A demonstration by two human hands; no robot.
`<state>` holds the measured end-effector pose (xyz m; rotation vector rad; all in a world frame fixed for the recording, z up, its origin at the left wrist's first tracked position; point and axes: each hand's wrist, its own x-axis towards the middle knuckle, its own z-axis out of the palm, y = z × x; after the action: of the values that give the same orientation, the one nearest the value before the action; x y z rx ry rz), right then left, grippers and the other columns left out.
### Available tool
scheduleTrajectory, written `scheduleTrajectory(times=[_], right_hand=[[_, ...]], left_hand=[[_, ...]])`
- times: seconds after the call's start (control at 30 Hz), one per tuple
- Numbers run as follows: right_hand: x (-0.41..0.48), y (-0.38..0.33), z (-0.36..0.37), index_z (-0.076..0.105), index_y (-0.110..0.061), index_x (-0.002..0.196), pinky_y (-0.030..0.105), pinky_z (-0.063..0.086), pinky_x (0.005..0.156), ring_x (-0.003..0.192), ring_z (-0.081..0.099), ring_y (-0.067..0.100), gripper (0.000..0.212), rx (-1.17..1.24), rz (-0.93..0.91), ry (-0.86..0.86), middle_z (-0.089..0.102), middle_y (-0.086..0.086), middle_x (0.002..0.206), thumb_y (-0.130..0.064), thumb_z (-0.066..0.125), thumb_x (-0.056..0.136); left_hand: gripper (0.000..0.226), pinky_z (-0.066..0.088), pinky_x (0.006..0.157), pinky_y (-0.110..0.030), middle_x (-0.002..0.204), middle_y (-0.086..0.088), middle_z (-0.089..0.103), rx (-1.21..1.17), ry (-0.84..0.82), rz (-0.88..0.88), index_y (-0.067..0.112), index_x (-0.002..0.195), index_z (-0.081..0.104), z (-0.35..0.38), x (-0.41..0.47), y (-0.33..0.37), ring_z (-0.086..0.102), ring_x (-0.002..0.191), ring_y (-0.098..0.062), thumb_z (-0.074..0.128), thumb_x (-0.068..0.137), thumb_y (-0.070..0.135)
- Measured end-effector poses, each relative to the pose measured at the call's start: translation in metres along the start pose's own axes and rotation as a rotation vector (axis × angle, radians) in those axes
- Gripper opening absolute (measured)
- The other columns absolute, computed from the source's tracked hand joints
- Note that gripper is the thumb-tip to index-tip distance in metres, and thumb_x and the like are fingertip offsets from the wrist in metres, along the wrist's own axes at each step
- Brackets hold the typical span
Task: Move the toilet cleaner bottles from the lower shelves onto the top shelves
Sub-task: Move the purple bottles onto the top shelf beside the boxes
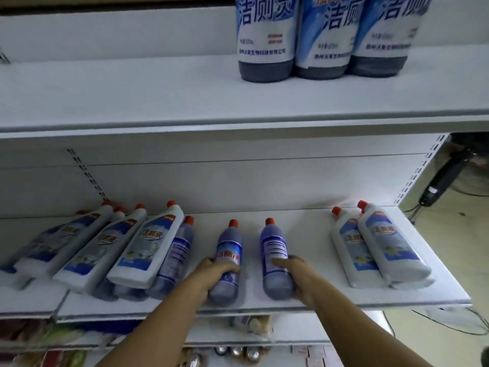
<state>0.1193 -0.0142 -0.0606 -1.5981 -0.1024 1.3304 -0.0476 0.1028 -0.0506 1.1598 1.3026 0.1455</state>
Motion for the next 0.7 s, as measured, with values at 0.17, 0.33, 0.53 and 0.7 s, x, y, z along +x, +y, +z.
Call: scheduleTrajectory(times=[0.17, 0.33, 0.53, 0.7], right_hand=[[-0.026, 0.020, -0.023, 0.052, 0.002, 0.120, 0.048, 0.057, 0.073, 0.087, 0.066, 0.038, 0.087, 0.507, 0.094, -0.512, 0.065, 0.026, 0.103, -0.010, 0.088, 0.042], [-0.042, 0.023, -0.002, 0.060, 0.000, 0.113, 0.043, 0.057, 0.071, 0.078, 0.067, 0.035, 0.098, 0.541, 0.158, -0.627, 0.069, 0.023, 0.094, -0.025, 0.097, 0.026], [-0.060, 0.030, 0.028, 0.060, 0.006, 0.105, 0.044, 0.060, 0.060, 0.069, 0.070, 0.037, 0.100, 0.384, 0.124, -0.730, 0.070, 0.027, 0.087, -0.021, 0.098, 0.016], [-0.098, 0.036, 0.066, 0.060, 0.009, 0.108, 0.049, 0.059, 0.064, 0.073, 0.070, 0.042, 0.099, 0.306, 0.075, -0.884, 0.067, 0.033, 0.095, -0.012, 0.096, 0.019]], left_hand=[[0.059, 0.057, 0.071, -0.044, 0.094, -0.022, 0.070, -0.526, -0.141, 0.041, 0.001, 0.118, 0.054, -0.006, -0.045, -0.015, 0.069, 0.075, -0.031, 0.072, 0.062, 0.008], [0.074, 0.058, 0.070, -0.046, 0.094, -0.023, 0.070, -0.698, -0.121, 0.110, -0.002, 0.116, 0.055, -0.007, -0.091, -0.031, 0.070, 0.077, -0.033, 0.087, 0.050, 0.012], [0.094, 0.059, 0.059, -0.035, 0.084, -0.016, 0.071, -0.808, 0.003, 0.296, 0.002, 0.115, 0.055, -0.029, -0.140, -0.059, 0.071, 0.069, -0.026, 0.094, 0.035, 0.033], [0.059, 0.059, 0.056, -0.030, 0.074, -0.009, 0.073, -0.827, 0.140, 0.379, 0.009, 0.111, 0.059, -0.064, -0.175, -0.080, 0.070, 0.060, -0.018, 0.052, 0.070, 0.051]])
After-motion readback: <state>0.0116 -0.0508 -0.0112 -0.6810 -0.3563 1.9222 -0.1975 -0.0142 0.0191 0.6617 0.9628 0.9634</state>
